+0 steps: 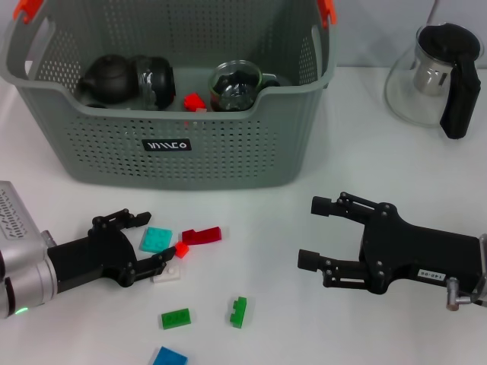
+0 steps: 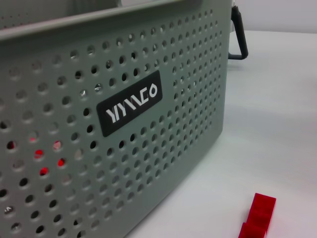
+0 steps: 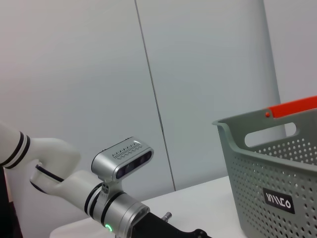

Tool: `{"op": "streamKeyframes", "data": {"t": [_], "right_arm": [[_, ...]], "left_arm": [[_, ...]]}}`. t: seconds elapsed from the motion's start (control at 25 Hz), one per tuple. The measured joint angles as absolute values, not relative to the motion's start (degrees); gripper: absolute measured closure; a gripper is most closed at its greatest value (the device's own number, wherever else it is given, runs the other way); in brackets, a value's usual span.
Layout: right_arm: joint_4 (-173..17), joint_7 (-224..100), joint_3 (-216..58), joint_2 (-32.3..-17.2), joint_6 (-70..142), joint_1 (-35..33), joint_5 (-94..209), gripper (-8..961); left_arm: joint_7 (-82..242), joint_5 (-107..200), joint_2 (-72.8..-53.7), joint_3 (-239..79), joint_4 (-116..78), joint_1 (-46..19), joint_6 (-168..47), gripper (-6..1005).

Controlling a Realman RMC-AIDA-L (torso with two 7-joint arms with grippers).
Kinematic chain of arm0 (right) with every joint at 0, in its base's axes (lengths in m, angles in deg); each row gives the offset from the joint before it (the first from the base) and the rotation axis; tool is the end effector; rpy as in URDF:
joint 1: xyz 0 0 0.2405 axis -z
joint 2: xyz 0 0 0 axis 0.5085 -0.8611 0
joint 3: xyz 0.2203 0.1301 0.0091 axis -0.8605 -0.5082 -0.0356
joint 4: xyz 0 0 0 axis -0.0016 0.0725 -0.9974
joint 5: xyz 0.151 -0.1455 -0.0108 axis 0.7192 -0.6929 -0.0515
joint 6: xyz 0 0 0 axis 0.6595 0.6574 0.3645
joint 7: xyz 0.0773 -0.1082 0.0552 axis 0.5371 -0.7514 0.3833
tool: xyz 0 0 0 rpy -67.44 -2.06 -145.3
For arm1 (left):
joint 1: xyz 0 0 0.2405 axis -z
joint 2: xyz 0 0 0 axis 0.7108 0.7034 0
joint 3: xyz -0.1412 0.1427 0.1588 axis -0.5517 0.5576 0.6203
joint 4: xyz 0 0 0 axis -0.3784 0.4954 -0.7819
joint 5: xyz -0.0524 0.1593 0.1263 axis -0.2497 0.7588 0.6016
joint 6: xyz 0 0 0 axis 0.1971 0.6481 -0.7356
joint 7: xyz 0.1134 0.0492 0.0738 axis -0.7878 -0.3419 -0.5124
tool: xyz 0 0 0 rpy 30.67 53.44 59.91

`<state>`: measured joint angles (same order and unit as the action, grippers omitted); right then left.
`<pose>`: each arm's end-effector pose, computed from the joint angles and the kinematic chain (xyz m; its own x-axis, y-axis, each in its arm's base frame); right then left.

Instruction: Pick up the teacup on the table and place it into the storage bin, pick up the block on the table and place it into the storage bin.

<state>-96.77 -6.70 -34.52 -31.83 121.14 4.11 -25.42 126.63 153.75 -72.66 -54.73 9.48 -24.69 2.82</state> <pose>0.2549 0.2775 -0.0478 0.7165 -0.2019 -0.6677 -0.3208 -0.9454 -0.0583 -0.3467 0.2797 -0.0458 0.9159 0.2310 0.3283 0.3759 -0.7805 -0.4995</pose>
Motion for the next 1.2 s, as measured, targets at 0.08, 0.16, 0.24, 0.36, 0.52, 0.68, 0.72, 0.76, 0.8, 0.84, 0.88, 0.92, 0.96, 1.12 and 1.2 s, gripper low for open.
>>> {"op": "streamKeyframes", "data": {"t": [0.08, 0.16, 0.24, 0.36, 0.52, 0.68, 0.72, 0.76, 0.8, 0.84, 0.88, 0.92, 0.96, 1.12, 1.2], "right_arm": [[-96.77, -6.70, -34.52, -31.83, 121.09, 4.11, -25.42, 43], [-96.79, -6.70, -34.52, -31.83, 121.02, 4.11, -25.42, 43], [-96.84, -6.70, -34.52, -31.83, 120.99, 4.11, -25.42, 43], [-96.90, -6.70, -34.52, -31.83, 120.98, 4.11, -25.42, 43], [-96.90, -6.70, -34.52, -31.83, 120.98, 4.11, -25.42, 43], [-96.91, -6.70, -34.52, -31.82, 120.98, 4.11, -25.42, 44], [-96.93, -6.70, -34.52, -31.80, 120.99, 4.11, -25.42, 44], [-96.96, -6.70, -34.53, -31.78, 120.99, 4.11, -25.42, 44], [-96.99, -6.70, -34.52, -31.78, 120.99, 4.11, -25.42, 44], [-97.04, -6.70, -34.52, -31.78, 120.99, 4.11, -25.42, 44], [-97.07, -6.70, -34.52, -31.77, 120.99, 4.11, -25.42, 44], [-97.09, -6.70, -34.53, -31.76, 121.01, 4.10, -25.42, 44], [-97.11, -6.70, -34.52, -31.76, 121.03, 4.08, -25.42, 44], [-97.17, -6.70, -34.52, -31.70, 121.15, 4.04, -25.42, 43], [-97.19, -6.70, -34.53, -31.67, 121.17, 4.03, -25.42, 43]], "left_arm": [[126.24, 153.55, -72.62, -54.88, 9.19, -24.68, 2.80, 256], [126.22, 153.56, -72.61, -54.87, 9.18, -24.64, 2.87, 257], [126.21, 153.62, -72.61, -54.79, 9.21, -24.60, 2.83, 258], [126.31, 153.68, -72.61, -54.74, 9.27, -24.53, 2.72, 259], [126.77, 153.59, -72.47, -55.13, 9.75, -24.48, 2.85, 261], [126.81, 153.17, -72.44, -55.24, 10.20, -24.60, 3.17, 365], [126.81, 153.06, -72.44, -55.26, 10.32, -24.66, 3.46, 399], [126.83, 152.95, -72.43, -55.30, 10.49, -24.72, 3.98, 433], [126.97, 152.91, -72.39, -55.55, 10.68, -24.77, 4.79, 433], [127.07, 152.89, -72.35, -55.77, 10.84, -24.79, 5.44, 433], [127.48, 152.91, -72.23, -56.36, 11.17, -24.82, 6.76, 433], [128.13, 153.01, -72.05, -56.94, 11.60, -24.88, 8.19, 433], [128.87, 153.09, -71.81, -57.30, 12.00, -24.96, 9.30, 433], [132.82, 153.19, -70.09, -58.48, 13.56, -25.62, 15.64, 432], [133.94, 153.38, -69.24, -59.95, 13.83, -25.70, 18.95, 432]]}}
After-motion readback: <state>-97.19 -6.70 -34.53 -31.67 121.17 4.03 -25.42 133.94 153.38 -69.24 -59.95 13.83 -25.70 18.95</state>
